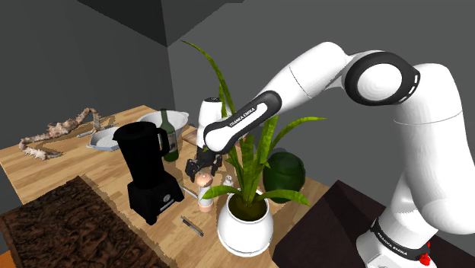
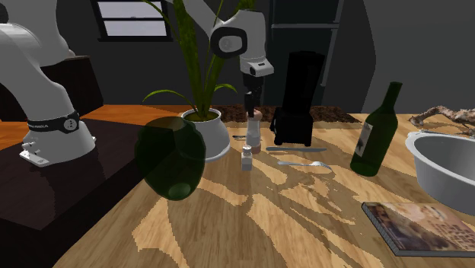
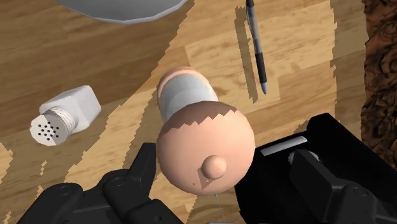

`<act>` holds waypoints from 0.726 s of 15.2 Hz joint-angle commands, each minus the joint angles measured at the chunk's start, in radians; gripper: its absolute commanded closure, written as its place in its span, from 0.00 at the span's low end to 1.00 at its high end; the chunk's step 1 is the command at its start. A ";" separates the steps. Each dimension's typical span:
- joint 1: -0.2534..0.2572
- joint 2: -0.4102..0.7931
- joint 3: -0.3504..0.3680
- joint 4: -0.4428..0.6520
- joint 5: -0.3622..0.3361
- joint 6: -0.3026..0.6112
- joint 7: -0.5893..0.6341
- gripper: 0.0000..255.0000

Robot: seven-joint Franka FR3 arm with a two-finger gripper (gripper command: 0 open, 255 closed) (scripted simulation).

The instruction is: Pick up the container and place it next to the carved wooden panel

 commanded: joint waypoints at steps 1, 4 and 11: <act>-0.006 -0.041 0.003 -0.009 0.004 -0.032 -0.002 0.00; -0.014 -0.085 0.005 -0.012 0.010 -0.073 -0.005 0.00; -0.013 -0.085 0.005 -0.012 0.010 -0.073 -0.005 0.00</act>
